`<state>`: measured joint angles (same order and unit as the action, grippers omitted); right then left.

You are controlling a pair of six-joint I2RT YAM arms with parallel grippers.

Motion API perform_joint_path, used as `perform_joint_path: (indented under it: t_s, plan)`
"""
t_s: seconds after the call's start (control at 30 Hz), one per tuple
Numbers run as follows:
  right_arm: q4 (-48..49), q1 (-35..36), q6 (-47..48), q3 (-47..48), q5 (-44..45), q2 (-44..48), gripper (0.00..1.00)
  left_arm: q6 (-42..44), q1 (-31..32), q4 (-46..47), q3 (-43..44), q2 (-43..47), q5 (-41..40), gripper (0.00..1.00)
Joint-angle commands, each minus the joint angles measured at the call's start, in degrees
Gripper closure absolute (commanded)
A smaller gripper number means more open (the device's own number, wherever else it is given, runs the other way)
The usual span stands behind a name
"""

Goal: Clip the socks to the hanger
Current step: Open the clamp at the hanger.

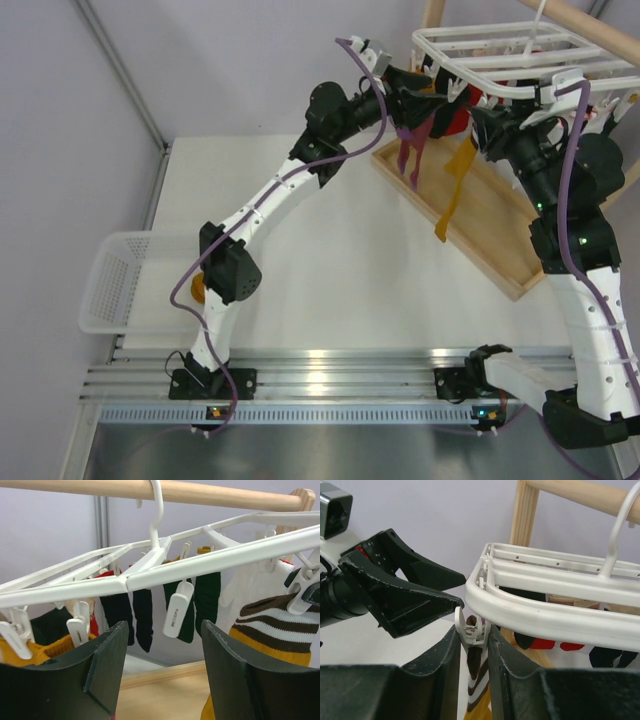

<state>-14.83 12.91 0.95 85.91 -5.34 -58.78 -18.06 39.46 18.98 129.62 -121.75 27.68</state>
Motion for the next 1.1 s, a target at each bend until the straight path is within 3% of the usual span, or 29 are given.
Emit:
perform_joint_path:
  t_s: [0.0, 0.73, 0.97, 1.07]
  plan:
    - [0.6, 0.0, 1.0, 1.3, 0.8, 0.7, 0.91, -3.3, 0.4, 8.5, 0.5, -1.9, 2.5, 0.35]
    - [-1.2, 0.0, 2.2, 2.4, -0.4, 1.0, 0.94, -3.6, 2.9, 16.4, 4.9, -8.1, 2.5, 0.34]
    - [-1.5, 0.1, 2.2, 2.5, -0.1, 1.0, 0.95, -4.9, 4.0, 18.3, 6.3, -9.4, 3.3, 0.39]
    - [-1.6, 0.0, 2.2, 2.7, 0.1, 1.2, 0.95, -4.7, 4.3, 18.3, 6.6, -9.6, 3.0, 0.45]
